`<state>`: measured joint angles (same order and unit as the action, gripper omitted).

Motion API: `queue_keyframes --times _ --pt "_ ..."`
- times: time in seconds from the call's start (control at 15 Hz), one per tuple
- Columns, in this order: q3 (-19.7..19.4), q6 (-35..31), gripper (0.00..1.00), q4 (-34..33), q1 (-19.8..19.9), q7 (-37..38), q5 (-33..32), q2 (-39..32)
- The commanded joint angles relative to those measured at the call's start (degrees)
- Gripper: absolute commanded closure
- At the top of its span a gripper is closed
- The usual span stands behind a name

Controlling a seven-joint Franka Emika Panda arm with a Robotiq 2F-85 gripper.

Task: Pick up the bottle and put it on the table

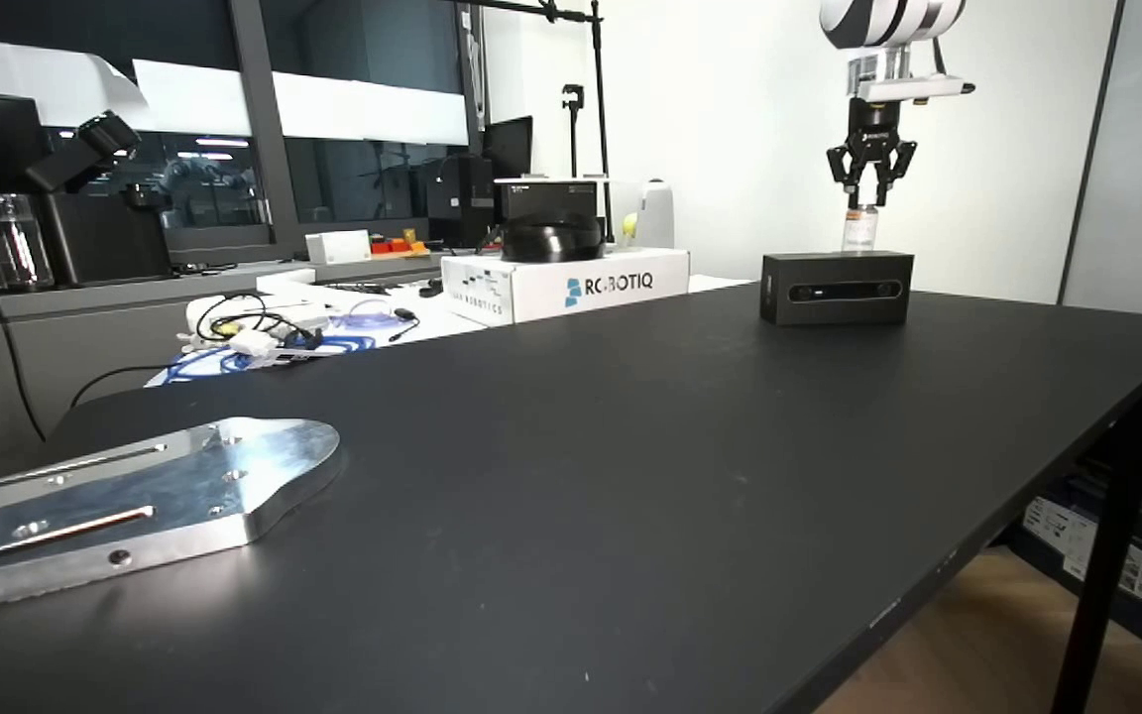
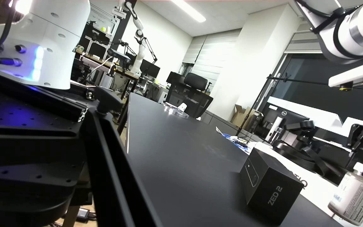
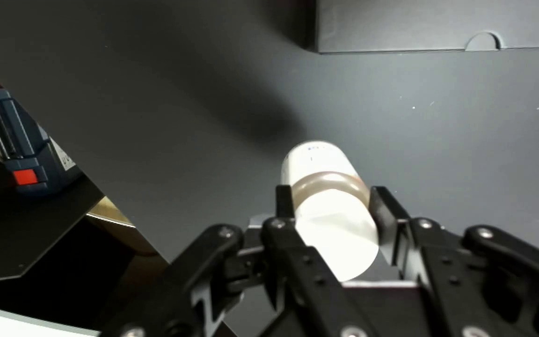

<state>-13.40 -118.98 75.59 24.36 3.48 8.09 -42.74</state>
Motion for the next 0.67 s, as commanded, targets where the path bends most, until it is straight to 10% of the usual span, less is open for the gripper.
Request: queue_keyframes --times 0.0,0.6 --pt "1.62 2.29 0.81 -6.63 0.19 0.96 0.24 -5.18" --pt "3.16 1.51 0.81 -8.31 -0.85 0.79 -0.22 -8.78"
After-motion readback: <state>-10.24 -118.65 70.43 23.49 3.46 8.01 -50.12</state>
